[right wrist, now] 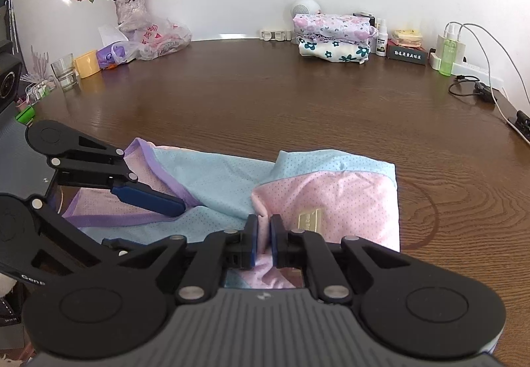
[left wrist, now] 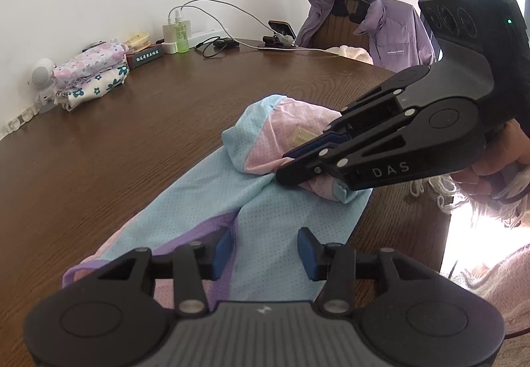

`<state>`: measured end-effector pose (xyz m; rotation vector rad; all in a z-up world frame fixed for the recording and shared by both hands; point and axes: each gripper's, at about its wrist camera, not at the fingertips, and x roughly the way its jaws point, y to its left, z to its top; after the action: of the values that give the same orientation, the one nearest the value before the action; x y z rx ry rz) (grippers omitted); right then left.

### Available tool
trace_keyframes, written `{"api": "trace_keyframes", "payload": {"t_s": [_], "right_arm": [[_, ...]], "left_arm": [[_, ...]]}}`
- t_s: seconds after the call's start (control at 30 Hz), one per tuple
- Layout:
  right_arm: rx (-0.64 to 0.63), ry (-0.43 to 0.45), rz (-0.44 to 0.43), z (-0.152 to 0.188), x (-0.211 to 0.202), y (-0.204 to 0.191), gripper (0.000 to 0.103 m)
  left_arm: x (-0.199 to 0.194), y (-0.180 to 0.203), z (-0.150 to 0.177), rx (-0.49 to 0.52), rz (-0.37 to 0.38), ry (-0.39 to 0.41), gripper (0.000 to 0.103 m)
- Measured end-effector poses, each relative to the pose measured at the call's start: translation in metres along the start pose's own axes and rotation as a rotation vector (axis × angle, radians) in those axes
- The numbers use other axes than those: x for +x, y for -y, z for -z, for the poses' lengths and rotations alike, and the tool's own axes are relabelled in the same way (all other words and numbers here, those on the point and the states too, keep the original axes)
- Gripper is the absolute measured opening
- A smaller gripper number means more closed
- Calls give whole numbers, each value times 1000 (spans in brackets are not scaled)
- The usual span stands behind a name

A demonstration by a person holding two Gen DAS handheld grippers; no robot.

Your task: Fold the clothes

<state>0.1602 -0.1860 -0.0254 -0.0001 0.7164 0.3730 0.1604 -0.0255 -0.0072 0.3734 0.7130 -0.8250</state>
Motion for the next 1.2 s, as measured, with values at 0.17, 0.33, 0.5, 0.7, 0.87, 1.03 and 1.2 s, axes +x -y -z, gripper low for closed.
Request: {"api": "trace_keyframes", "payload": {"t_s": [0.17, 0.33, 0.5, 0.7, 0.87, 1.03, 1.2], "right_arm": [[77, 123, -43, 1, -48, 22, 30], [17, 157, 71, 12, -70, 30, 30], [-13, 87, 63, 25, -50, 29, 30], [-6, 69, 67, 38, -38, 31, 32], [87, 122, 25, 38, -56, 45, 39], [221, 166, 41, 42, -76, 73, 52], [453, 172, -40, 54, -73, 105, 88]], "left_arm": [[-25, -8, -13, -41, 4, 87, 45], [-13, -8, -47, -65, 41, 158, 46], [39, 0, -79, -44, 92, 125, 45], [76, -19, -75, -129, 135, 39, 47], [46, -18, -69, -121, 89, 69, 49], [15, 5, -57, -50, 95, 103, 60], [2, 34, -42, 49, 87, 120, 83]]}}
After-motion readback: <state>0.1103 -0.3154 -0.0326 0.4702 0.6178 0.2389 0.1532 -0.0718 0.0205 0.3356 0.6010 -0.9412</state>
